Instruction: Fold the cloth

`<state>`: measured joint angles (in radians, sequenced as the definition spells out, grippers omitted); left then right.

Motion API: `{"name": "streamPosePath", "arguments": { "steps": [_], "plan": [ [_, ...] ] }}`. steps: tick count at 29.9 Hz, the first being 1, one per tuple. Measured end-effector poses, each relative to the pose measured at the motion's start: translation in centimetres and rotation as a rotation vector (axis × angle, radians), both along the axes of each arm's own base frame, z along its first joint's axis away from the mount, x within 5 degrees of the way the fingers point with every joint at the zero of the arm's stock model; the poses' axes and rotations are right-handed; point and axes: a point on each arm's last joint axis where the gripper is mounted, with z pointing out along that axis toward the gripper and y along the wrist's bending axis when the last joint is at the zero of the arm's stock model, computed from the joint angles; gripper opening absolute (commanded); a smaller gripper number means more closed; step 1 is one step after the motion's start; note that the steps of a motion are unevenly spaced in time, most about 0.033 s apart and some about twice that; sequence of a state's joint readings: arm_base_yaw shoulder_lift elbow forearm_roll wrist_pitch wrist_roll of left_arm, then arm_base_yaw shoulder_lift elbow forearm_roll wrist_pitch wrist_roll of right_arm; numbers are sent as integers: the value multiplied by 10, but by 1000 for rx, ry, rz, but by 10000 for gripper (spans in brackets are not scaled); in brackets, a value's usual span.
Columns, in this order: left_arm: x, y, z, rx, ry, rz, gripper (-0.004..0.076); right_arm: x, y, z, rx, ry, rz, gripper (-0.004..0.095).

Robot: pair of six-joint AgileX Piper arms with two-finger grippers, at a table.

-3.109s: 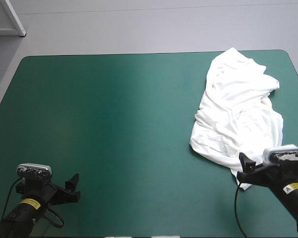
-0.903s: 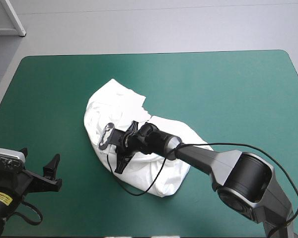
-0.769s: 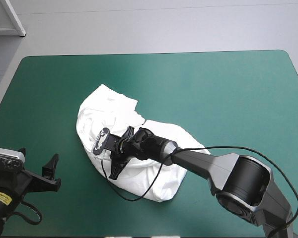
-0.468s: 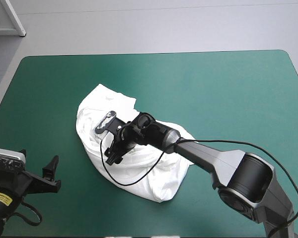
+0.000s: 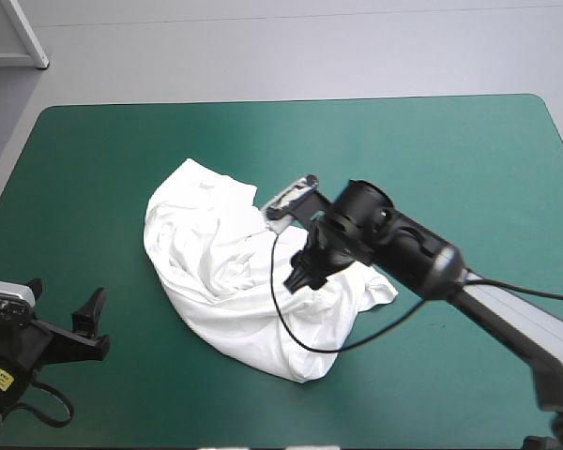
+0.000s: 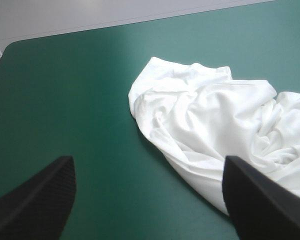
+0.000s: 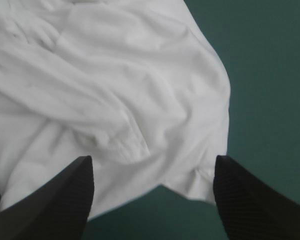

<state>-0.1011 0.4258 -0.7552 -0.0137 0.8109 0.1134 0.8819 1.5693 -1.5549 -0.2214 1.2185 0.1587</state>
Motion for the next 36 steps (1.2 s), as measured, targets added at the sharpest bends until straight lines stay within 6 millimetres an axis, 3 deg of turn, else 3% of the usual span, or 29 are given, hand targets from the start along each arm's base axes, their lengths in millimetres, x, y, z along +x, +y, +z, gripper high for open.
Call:
{"name": "streamPosePath", "arguments": {
  "steps": [7, 11, 19, 24, 30, 36],
  "plan": [
    [16, -3, -10, -4, 131, -2, 584, -64, -78, 6, 94, 24, -173, 629],
    [30, -5, -14, -17, 189, -7, 584, -88, -106, 2, 134, 31, -223, 629],
    [88, -10, -3, -17, 269, 6, 584, -96, -115, -26, 85, 90, -253, 629],
    [151, -11, -2, 0, 358, 39, 584, -98, -117, -48, 46, 128, -279, 629],
    [223, 8, -25, -100, 450, 92, 584, -100, -115, -60, 64, 148, -277, 629],
    [281, 23, -71, -223, 532, 97, 584, -99, -114, -61, 79, 142, -275, 629]
  ]
}}
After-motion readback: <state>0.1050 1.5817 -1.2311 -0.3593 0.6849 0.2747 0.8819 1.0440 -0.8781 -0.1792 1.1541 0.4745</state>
